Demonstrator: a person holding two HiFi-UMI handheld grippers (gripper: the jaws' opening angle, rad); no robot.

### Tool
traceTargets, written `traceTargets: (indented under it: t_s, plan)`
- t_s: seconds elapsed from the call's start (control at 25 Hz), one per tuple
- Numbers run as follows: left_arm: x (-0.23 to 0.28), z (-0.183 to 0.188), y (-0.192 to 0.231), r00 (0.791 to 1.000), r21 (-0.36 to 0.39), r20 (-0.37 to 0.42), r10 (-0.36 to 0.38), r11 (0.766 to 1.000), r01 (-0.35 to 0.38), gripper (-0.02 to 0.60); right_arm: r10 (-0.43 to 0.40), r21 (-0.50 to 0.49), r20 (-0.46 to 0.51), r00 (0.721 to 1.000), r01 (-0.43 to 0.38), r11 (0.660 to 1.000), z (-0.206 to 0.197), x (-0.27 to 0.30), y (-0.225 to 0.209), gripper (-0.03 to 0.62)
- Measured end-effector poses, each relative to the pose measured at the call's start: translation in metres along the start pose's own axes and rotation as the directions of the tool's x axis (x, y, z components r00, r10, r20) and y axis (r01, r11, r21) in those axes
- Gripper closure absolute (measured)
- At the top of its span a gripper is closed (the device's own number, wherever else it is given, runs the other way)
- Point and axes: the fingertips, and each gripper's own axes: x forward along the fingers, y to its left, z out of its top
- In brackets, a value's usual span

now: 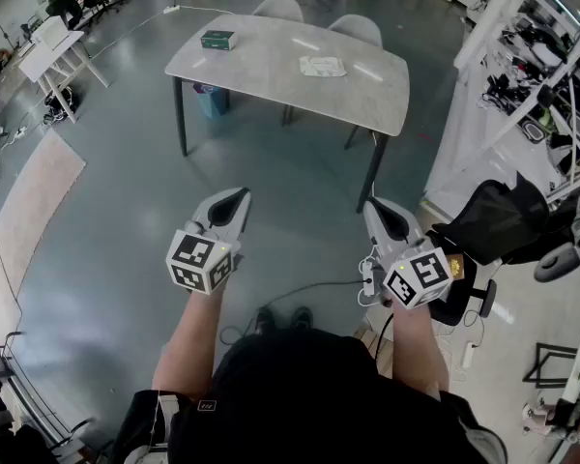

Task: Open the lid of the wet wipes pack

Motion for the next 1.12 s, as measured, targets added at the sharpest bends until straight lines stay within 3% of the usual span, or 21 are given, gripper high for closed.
traceTargets:
  t_s: [0.16,0.48,0.84,1.12]
  plan:
    - [0.005,-0.003,-0.014,1.0,0.026,-0.017,-0.016,1.0,0.016,0.572,-0.003,0.037,0.005,1.0,0.003,0.999,-0.01,-0.008,-0.007,0.594]
    - [0.017,-0.012,-0.036,0.999,0.032,-0.052,-0.002,0.999,0.004,0.572,0.008,-0.005,-0.032,0.999,-0.008,1.0,-0.027,-0.025,-0.018,0.594]
    - [0.03,-0.017,-0.079,0.998,0.049,-0.07,-0.003,0.999,0.006,0.572,0.029,0.096,-0.048,0.998,-0.024,0.995,-0.045,-0.056,-0.049,0.592]
    - [0.034,-0.019,-0.085,0.997,0.031,-0.077,0.001,1.0,0.002,0.572,0.034,0.137,-0.07,0.997,-0.024,0.99,-0.053,-0.066,-0.055,0.592]
